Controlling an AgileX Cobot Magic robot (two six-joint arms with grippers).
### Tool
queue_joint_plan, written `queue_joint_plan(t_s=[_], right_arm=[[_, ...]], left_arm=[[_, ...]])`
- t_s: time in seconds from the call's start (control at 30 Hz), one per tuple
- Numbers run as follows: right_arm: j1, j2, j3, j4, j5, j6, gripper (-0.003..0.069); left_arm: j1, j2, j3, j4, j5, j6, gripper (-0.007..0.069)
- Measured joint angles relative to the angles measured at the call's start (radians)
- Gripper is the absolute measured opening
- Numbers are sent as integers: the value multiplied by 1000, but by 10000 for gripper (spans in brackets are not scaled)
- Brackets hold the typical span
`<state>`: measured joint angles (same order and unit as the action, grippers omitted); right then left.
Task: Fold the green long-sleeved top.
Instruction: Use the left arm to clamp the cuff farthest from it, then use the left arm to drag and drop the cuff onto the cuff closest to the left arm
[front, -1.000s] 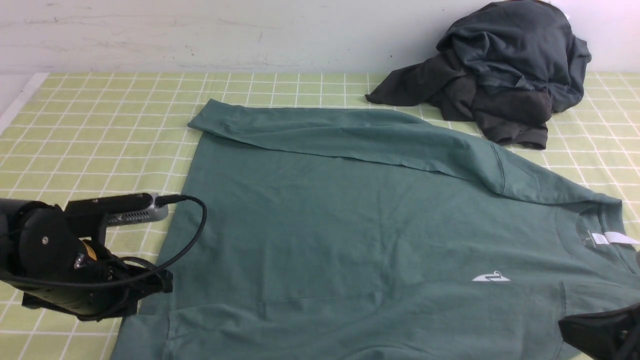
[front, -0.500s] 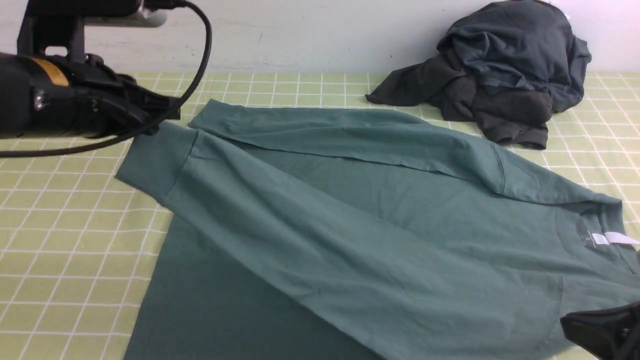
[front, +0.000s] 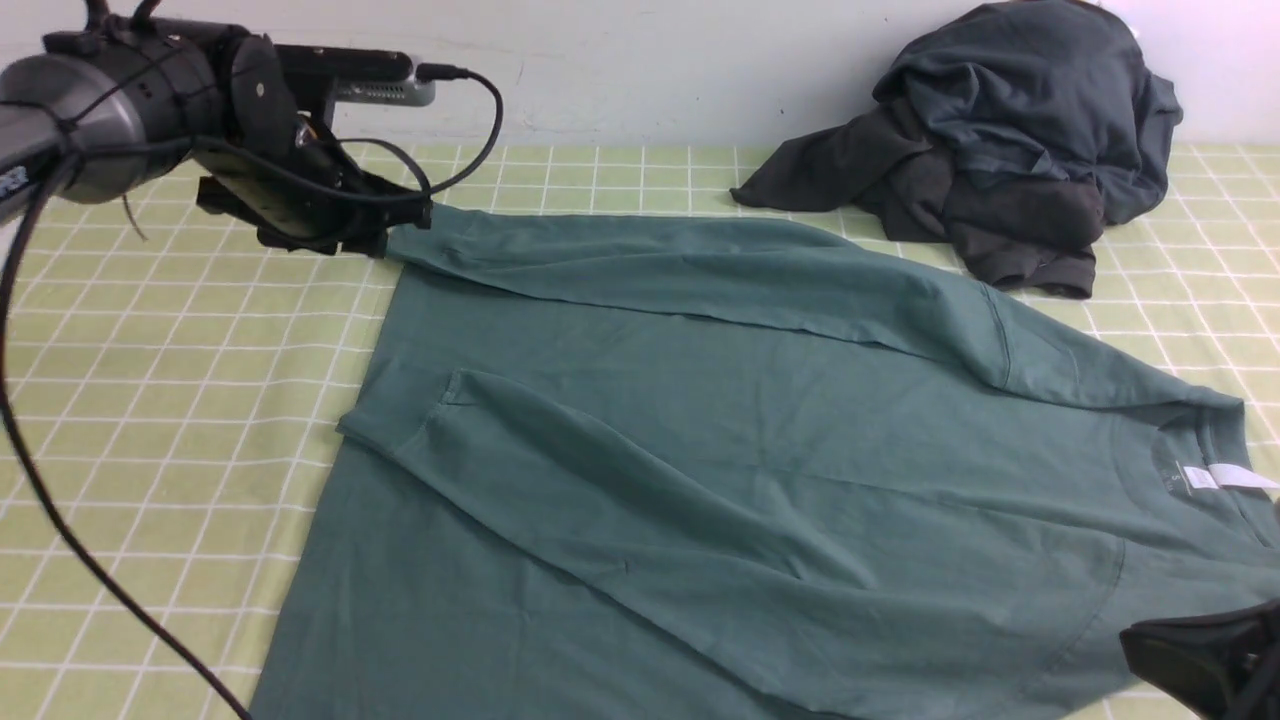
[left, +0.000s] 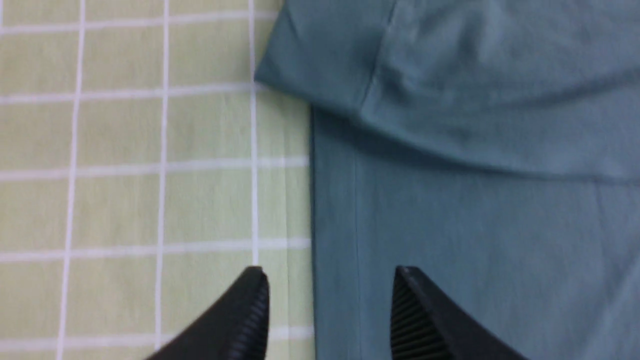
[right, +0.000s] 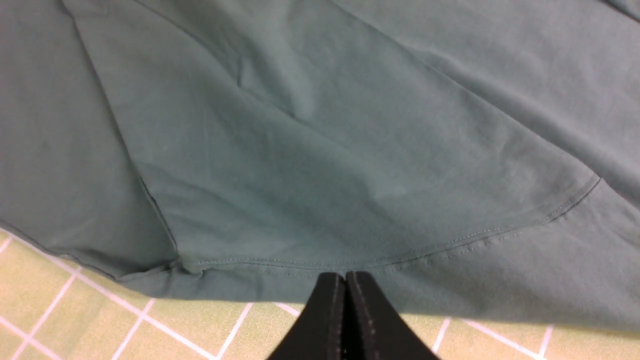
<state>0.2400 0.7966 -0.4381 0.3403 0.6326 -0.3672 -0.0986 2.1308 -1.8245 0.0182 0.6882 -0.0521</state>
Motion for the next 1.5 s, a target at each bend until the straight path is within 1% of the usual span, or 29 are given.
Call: queue_joint_plan(t_s=[0.03, 0.07, 0.17, 0.33, 0.5, 0.53, 0.6, 0.73, 0.77, 0.87, 0.9, 0.93, 1.03, 1.1, 1.17, 1.23, 1.27, 1.3, 1.4, 1.47, 1.5], right_arm=[[0, 0, 0, 0, 0, 0, -10], [0, 0, 0, 0, 0, 0, -10], [0, 0, 0, -8, 0, -2, -10], [0, 1, 0, -54, 0, -3, -10], [0, 2, 17, -91, -15, -3, -10], [0, 2, 30, -97, -26, -3, -10], [0, 2, 46, -102, -42, -3, -10], [0, 2, 52, -106, -70, -3, -10], [0, 2, 52, -106, -72, -3, -10], [0, 2, 52, -106, -77, -3, -10], [0, 2, 52, -106, -78, -3, -10], [0, 2, 52, -106, -80, -3, -10], [0, 2, 52, -106, -95, -3, -10], [0, 2, 52, -106, -101, -3, -10], [0, 2, 52, -106, -104, -3, -10], [0, 1, 52, -105, -110, -3, -10], [0, 1, 52, -105, -110, -3, -10], [0, -4, 52, -105, -110, -3, -10], [0, -39, 52, -106, -110, -3, -10], [0, -74, 52, -106, -110, -3, -10], [0, -85, 52, -106, -110, -3, -10]], left_arm=[[4, 45, -63, 0, -2, 0, 356], [5, 53, -87, 0, -2, 0, 359], [15, 217, -286, 0, -48, -4, 387], [39, 413, -499, 0, -104, -65, 388], [59, 548, -639, -6, -84, -90, 384], [63, 570, -663, -18, -67, -87, 362], [64, 578, -684, -40, -43, -70, 293], [64, 578, -715, -106, 42, 14, 77], [64, 578, -730, -122, 78, 36, 44], [64, 571, -795, -154, 208, 86, 7], [64, 565, -813, -159, 259, 93, 6], [64, 560, -822, -159, 269, 95, 6], [63, 461, -862, -168, 453, 123, 6], [63, 387, -862, -174, 523, 131, 6], [60, 339, -845, -178, 539, 131, 6], [45, 177, -714, -171, 544, 131, 6], [43, 149, -699, -170, 544, 131, 6], [25, 53, -569, -150, 544, 131, 6], [-27, -132, -294, -102, 547, 131, 6], [-60, -221, -109, -85, 547, 131, 6], [-73, -241, -54, -78, 547, 131, 6]])
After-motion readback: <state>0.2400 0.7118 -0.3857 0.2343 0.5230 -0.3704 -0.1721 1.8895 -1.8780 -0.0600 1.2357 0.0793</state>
